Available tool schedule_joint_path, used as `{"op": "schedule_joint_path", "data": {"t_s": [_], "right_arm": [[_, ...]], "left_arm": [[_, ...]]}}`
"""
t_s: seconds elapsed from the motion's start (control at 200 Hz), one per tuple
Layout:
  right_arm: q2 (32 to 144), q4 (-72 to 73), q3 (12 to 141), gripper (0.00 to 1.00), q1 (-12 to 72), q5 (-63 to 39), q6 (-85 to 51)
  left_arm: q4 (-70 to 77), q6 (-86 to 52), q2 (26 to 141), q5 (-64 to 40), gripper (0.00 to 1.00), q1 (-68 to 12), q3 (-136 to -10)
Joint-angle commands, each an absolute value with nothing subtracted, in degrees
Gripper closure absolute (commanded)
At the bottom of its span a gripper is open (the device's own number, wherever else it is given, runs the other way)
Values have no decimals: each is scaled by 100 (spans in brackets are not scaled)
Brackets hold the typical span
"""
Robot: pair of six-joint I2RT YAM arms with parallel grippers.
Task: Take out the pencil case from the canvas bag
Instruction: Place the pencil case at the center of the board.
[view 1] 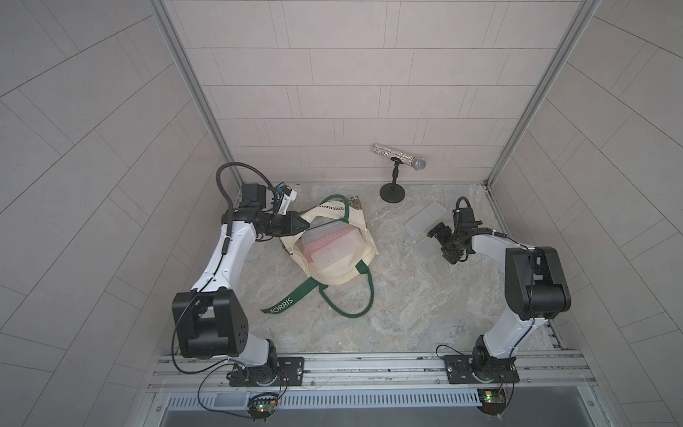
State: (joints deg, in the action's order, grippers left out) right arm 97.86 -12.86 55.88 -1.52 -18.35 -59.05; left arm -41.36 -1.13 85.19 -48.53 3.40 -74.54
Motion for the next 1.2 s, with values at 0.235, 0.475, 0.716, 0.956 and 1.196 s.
{"op": "schedule_joint_path", "data": {"t_s": [0.235, 0.475, 0.716, 0.956, 1.196], "right_arm": [[8460, -1226, 4675, 1, -111, -1600, -5968], [7427, -871, 4047, 0, 186, -1350, -6062], [6659, 332, 3365, 1, 947, -1460, -6605], [6151, 647, 3366, 1, 2136, -715, -6230], [6336, 2384, 2848, 1, 3018, -509, -6177]], "left_arm": [[-4034, -115, 8555, -4910, 100, 351, -7392], [-4012, -117, 8495, -4883, 100, 351, -7361], [-3981, -66, 8451, -4751, 100, 348, -7291], [-3934, -65, 8385, -4811, 100, 345, -7234], [-3762, -177, 8391, -4895, 100, 345, -7158]]}}
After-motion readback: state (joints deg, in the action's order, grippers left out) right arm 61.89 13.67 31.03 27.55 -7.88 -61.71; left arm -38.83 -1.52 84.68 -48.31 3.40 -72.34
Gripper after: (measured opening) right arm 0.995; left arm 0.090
